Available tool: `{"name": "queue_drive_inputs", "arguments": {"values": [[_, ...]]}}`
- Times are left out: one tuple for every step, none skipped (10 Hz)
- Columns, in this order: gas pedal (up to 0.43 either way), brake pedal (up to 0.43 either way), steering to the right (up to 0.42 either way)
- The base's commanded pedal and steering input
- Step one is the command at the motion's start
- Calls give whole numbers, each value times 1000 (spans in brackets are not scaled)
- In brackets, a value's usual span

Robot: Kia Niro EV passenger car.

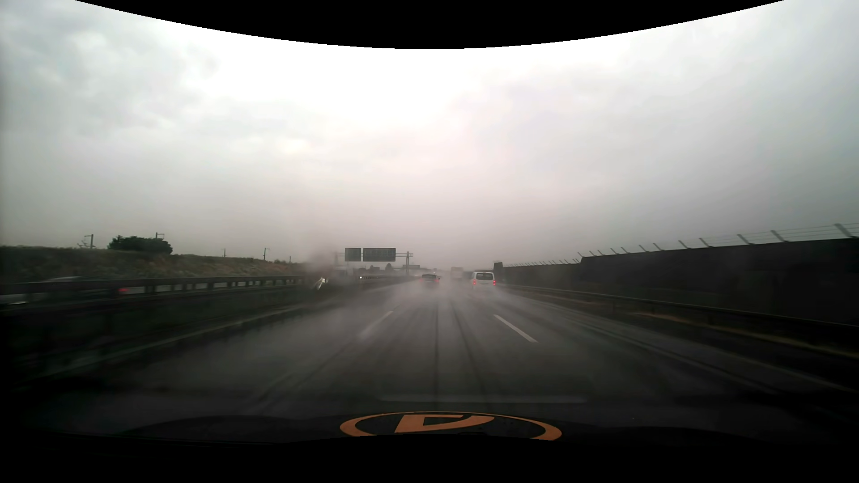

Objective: Follow the waypoints while adhering to traffic rules and regulations

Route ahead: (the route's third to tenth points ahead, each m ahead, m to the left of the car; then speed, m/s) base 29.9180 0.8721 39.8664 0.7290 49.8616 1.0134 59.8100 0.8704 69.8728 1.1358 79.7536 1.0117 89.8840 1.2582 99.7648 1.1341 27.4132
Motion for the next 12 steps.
{"name": "queue_drive_inputs", "arguments": {"values": [[209, 0, 0], [209, 0, 0], [197, 0, 0], [197, 0, 0], [189, 0, 0], [189, 0, 0], [189, 0, 0], [197, 0, 0], [197, 0, -1], [197, 0, -2], [209, 0, -3], [220, 0, -3]]}}
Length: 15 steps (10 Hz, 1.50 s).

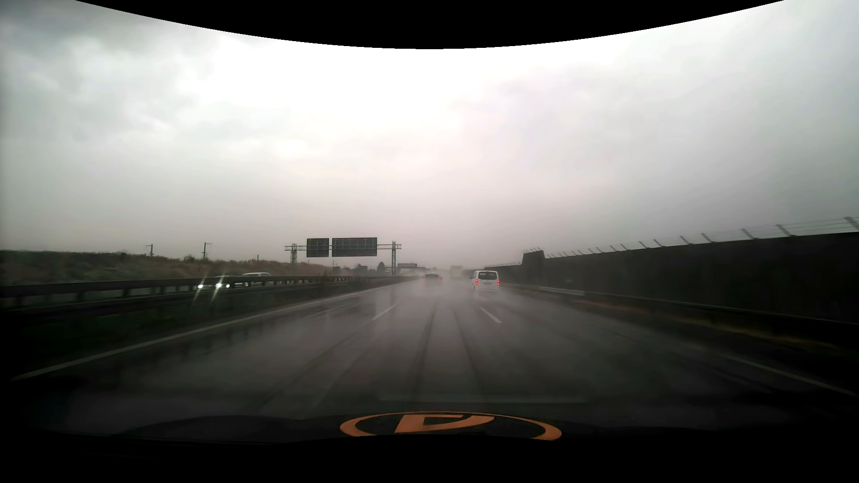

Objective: Follow the waypoints while adhering to traffic rules and regulations

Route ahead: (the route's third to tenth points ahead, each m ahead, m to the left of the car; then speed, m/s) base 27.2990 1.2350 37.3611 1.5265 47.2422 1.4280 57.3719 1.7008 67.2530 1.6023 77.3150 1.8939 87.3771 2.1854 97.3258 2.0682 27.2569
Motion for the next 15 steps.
{"name": "queue_drive_inputs", "arguments": {"values": [[220, 0, -3], [220, 0, -3], [220, 0, -2], [220, 0, -2], [220, 0, -2], [220, 0, -2], [220, 0, -2], [220, 0, -2], [220, 0, -2], [220, 0, -2], [220, 0, -2], [220, 0, -2], [220, 0, -2], [220, 0, -2], [220, 0, -3]]}}
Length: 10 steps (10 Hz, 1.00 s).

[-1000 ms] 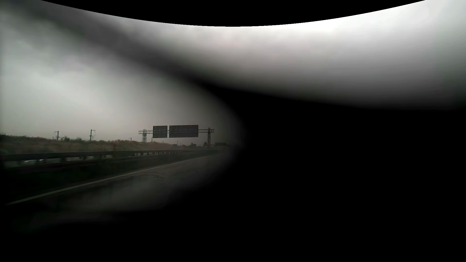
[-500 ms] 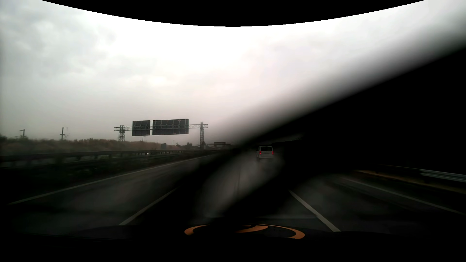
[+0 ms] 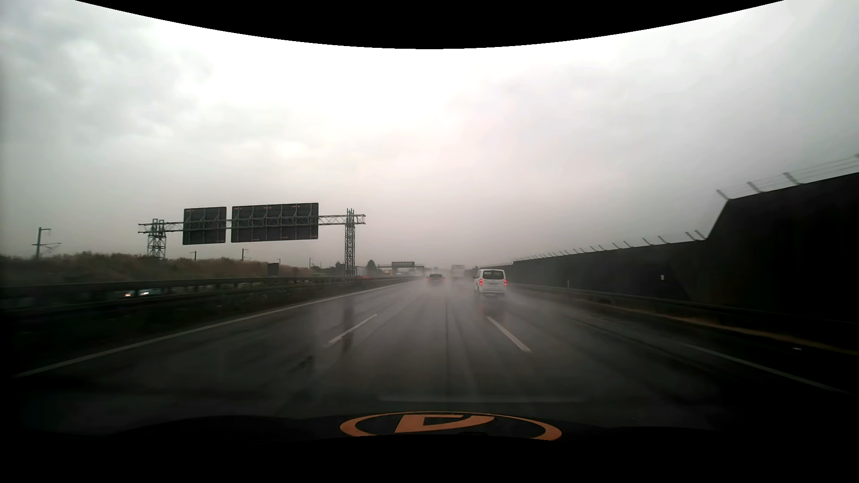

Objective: Follow the waypoints while adhering to traffic rules and regulations

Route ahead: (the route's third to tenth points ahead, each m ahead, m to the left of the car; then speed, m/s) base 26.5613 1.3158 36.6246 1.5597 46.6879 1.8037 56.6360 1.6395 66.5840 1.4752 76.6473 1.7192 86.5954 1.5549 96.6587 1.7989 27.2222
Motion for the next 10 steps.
{"name": "queue_drive_inputs", "arguments": {"values": [[220, 0, -4], [220, 0, -4], [220, 0, -4], [220, 0, -4], [220, 0, -4], [220, 0, -4], [220, 0, -4], [220, 0, -4], [220, 0, -4], [220, 0, -4]]}}
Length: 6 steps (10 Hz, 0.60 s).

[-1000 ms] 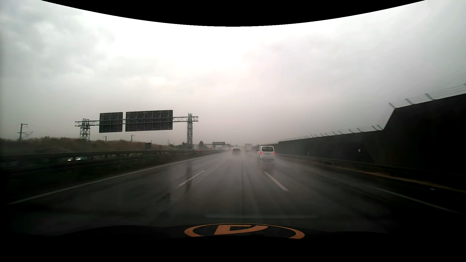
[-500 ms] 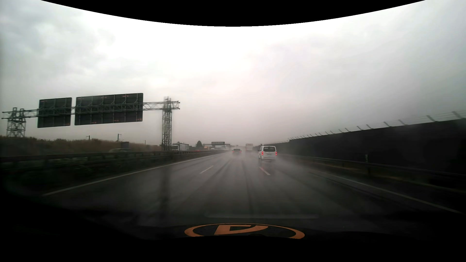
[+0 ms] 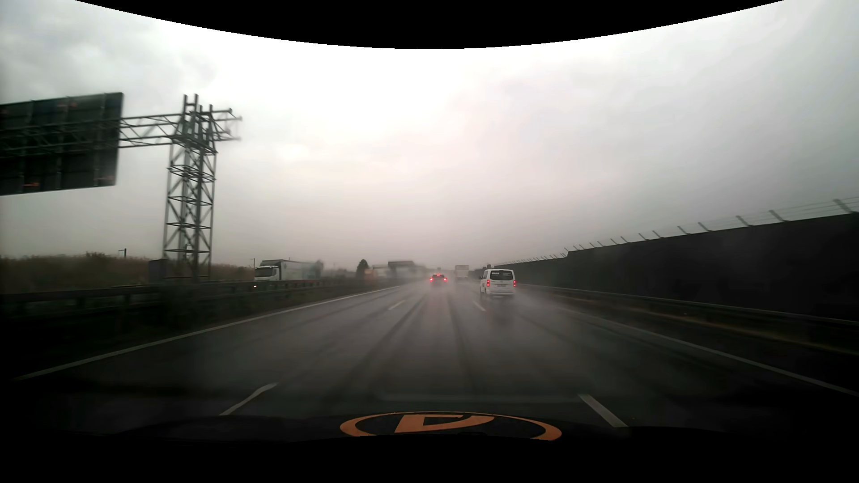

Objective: Follow the waypoints while adhering to traffic rules and regulations

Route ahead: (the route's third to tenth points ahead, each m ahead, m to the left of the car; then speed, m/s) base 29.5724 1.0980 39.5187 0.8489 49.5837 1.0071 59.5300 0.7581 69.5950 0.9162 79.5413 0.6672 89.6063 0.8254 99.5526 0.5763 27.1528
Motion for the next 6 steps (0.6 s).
{"name": "queue_drive_inputs", "arguments": {"values": [[220, 0, -4], [209, 0, -3], [209, 0, -2], [189, 0, -2], [79, 0, -2], [0, 0, -2]]}}
